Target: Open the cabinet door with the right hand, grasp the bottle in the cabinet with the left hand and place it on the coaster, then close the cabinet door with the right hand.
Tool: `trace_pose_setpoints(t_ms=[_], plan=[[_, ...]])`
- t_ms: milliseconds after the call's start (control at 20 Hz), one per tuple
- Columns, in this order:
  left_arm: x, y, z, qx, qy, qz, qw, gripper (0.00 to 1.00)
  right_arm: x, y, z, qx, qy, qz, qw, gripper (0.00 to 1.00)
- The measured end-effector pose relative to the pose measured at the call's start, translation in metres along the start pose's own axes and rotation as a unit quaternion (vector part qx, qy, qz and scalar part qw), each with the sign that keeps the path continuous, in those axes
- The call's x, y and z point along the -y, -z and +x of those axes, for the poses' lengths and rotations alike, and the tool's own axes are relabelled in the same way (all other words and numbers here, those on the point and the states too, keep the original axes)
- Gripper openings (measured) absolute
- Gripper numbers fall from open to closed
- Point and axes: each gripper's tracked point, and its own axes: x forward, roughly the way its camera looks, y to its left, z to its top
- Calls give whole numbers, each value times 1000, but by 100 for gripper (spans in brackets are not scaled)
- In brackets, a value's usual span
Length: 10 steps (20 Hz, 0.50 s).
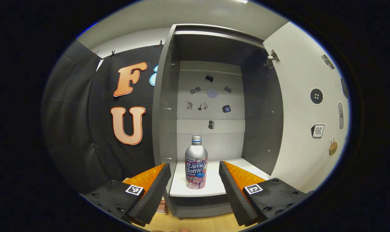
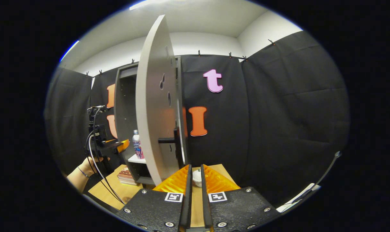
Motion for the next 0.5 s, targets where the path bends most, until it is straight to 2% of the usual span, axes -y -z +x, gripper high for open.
trace_pose_setpoints(t_ms=[150,300,400,450,500], plan=[[4,4,28,3,-5,14,1000,95,11,2,0,-4,23,0,1000,23],[12,13,53,-3,-6,34,999,98,20,4,-1,-9,42,-4,999,56],[14,17,69,-7,-12,43,999,95,25,5,0,-9,51,-5,999,71],[13,21,74,-10,-16,43,999,100,27,5,3,-9,55,-3,998,74],[13,25,80,-13,-19,42,999,98,28,5,3,-9,58,-2,998,80]])
